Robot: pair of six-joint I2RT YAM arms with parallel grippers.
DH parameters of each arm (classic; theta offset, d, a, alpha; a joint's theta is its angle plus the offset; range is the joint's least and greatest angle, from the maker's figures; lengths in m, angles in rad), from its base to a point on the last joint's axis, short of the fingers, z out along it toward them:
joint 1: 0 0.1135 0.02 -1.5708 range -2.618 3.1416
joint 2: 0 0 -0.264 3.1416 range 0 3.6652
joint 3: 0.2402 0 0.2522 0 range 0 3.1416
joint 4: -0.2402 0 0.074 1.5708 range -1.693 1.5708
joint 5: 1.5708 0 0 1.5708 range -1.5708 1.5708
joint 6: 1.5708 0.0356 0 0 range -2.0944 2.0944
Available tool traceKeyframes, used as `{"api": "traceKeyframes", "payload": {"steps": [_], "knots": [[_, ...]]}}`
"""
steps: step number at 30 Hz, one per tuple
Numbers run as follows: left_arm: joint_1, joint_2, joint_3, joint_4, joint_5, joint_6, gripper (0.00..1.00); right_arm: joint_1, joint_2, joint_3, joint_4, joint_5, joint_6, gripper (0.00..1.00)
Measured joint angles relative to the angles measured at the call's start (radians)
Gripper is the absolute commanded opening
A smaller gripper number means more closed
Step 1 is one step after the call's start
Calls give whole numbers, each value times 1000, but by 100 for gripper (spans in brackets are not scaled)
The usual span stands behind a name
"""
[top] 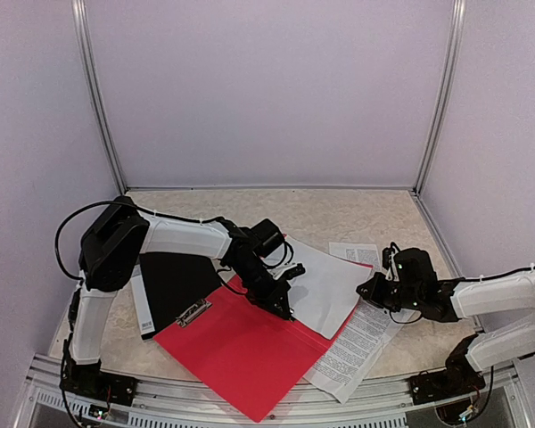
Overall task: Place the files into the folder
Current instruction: Clamp the file at the center of the board.
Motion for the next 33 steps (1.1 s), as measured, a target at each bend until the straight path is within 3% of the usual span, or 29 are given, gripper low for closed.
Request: {"api": "traceKeyframes", "payload": {"steps": [11,22,33], "knots": [[-8,-37,-37,32,-22,-20,7,0,-3,0,-4,1,-5,0],[-16,-65,-67,35,-53,-53,54,0,-74,0,-28,23,-10,0],[9,-296,-147,95,-162,-89,70,0,-211,-18,-86,164,68,0]]}}
